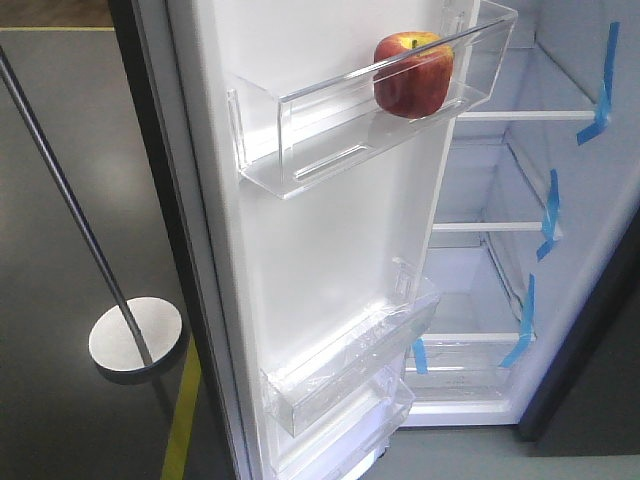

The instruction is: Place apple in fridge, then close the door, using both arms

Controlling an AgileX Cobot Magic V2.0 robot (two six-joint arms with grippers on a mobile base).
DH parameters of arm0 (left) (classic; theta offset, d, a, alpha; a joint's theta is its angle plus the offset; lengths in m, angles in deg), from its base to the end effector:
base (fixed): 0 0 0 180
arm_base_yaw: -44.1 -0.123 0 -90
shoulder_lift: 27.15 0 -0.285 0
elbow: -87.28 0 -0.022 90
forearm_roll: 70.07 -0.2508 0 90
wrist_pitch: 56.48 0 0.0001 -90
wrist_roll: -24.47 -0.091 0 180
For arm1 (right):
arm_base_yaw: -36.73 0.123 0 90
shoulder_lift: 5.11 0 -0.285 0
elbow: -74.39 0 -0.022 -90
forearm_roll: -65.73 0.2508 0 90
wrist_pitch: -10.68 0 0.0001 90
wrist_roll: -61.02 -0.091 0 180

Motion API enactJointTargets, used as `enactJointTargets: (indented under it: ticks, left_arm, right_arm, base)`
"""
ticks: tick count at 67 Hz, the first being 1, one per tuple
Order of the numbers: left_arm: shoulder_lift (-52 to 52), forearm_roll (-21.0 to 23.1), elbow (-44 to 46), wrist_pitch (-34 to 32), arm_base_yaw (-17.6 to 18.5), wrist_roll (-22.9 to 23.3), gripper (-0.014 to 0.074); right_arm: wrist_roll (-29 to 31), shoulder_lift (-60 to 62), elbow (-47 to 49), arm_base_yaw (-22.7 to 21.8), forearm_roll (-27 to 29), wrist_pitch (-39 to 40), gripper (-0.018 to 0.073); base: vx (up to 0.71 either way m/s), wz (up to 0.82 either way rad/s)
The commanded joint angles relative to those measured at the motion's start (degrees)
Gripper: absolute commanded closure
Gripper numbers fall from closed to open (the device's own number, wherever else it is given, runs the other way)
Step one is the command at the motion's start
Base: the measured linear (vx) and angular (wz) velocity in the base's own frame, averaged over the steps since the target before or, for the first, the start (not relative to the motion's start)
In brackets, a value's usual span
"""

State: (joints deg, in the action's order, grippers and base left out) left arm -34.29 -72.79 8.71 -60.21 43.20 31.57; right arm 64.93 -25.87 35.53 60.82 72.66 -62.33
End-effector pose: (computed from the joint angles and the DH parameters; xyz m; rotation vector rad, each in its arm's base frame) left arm 0.0558 0.0006 0.2117 -0.0634 1.4297 -0.0523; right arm 0.0006 0.0118 0.3087 -0.5810 2.2560 0.3296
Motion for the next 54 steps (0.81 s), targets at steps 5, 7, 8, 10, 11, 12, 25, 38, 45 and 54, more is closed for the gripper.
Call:
enactJointTargets:
  ticks: [5, 7, 8, 10, 11, 12, 25, 38, 45, 54]
  left_arm:
    - [0.8, 1.6, -0.3, -4.6, -0.1, 3.8, 0.0603]
    - [0.8, 1.6, -0.3, -5.2, -0.1, 4.8, 0.0603]
    - [0.8, 1.6, -0.3, -5.5, -0.1, 5.2, 0.0603]
    - [0.8, 1.6, -0.1, -6.0, -0.1, 6.1, 0.0603]
    - [0.8, 1.6, -0.1, -6.2, -0.1, 6.5, 0.0603]
    - [0.8, 1.6, 0.1, -6.4, -0.1, 6.9, 0.0603]
    - [-2.8, 1.4, 8.5, 3.7, -0.1, 9.0, 0.0603]
    - [-16.0, 1.0, 20.7, 14.9, -0.1, 5.4, 0.0603]
    - [-25.0, 1.0, 26.3, 20.4, -0.1, 1.7, 0.0603]
    - [-36.0, 1.0, 33.0, 25.5, -0.1, -3.0, 0.0603]
  right_arm:
    - [0.3, -0.8, 1.3, 0.0, 0.0, -0.3, -0.0020]
    - [0.3, -0.8, 1.3, 0.0, 0.0, -0.3, -0.0020]
    - [0.3, -0.8, 1.3, 0.0, 0.0, -0.3, -0.0020]
    - [0.3, -0.8, 1.3, 0.0, 0.0, -0.3, -0.0020]
    - [0.3, -0.8, 1.3, 0.0, 0.0, -0.3, -0.0020]
    - [0.3, -0.8, 1.3, 0.0, 0.0, -0.3, -0.0020]
    - [0.3, -0.8, 1.3, 0.0, 0.0, -0.3, -0.0020]
    - [0.3, -0.8, 1.3, 0.0, 0.0, -0.3, -0.0020]
    - [0.3, -0.8, 1.3, 0.0, 0.0, -0.3, -0.0020]
    - [0.3, -0.8, 1.3, 0.0, 0.0, -0.3, -0.0020]
  base:
    - [0.00, 0.00]
    - [0.00, 0.00]
    - [0.00, 0.00]
    - [0.00, 0.00]
    - [0.00, 0.00]
    - [0.00, 0.00]
    - [0.00, 0.00]
    - [0.00, 0.00]
    - [0.00, 0.00]
    - [0.00, 0.00]
